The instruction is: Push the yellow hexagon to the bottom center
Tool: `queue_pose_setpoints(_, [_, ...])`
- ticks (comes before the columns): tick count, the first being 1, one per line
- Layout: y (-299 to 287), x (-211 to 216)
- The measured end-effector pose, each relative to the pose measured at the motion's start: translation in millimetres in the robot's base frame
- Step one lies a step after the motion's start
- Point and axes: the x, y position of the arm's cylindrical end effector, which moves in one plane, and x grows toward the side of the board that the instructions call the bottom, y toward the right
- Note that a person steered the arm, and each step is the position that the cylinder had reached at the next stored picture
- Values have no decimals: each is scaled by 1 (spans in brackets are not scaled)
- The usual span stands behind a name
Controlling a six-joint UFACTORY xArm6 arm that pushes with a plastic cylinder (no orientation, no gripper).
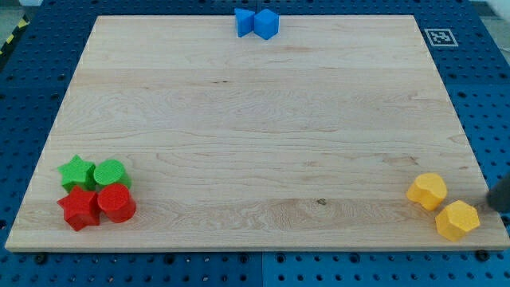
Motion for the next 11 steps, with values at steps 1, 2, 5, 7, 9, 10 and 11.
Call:
queue_pose_setpoints(1, [17,14])
queue_pose_setpoints(2, [8,40])
queue_pose_setpoints(5, [-32,40])
queue_pose_setpoints(7, [-69,32])
queue_pose_setpoints(9, [-87,26])
queue_pose_setpoints(10, [-111,24])
queue_pose_setpoints(11, [-136,24])
